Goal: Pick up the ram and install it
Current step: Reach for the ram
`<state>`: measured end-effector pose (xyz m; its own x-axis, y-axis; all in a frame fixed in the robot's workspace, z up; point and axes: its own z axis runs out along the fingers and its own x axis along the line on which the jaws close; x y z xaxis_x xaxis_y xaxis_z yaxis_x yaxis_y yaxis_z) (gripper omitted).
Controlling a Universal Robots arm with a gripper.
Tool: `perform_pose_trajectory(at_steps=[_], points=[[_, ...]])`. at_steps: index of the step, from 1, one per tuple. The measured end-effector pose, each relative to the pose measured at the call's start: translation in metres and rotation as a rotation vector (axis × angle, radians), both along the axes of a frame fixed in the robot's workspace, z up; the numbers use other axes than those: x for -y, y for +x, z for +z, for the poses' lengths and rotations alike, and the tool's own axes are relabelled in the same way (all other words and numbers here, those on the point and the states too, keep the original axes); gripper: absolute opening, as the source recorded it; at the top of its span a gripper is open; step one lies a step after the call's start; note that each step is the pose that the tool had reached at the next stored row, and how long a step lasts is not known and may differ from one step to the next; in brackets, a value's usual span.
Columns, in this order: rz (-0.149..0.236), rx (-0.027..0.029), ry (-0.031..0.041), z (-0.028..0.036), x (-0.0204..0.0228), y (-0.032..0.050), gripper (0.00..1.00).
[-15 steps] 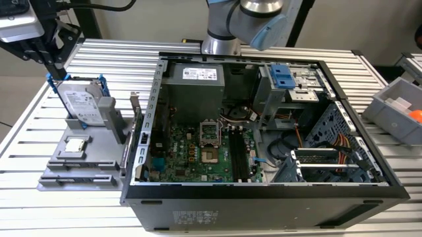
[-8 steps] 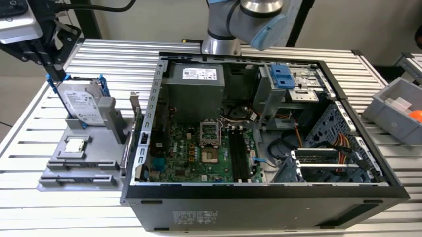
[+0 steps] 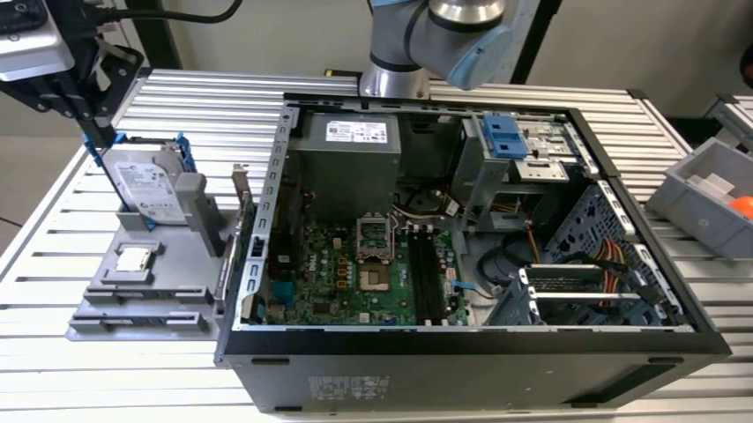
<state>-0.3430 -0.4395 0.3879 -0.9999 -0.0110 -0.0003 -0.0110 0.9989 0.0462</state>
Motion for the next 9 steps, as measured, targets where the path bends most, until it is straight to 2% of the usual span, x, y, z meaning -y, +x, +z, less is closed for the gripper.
perform_pose_trajectory(at_steps=[9], points=[[0.000, 0.0000, 0.0000, 0.0000, 0.0040, 0.0000, 0.00]])
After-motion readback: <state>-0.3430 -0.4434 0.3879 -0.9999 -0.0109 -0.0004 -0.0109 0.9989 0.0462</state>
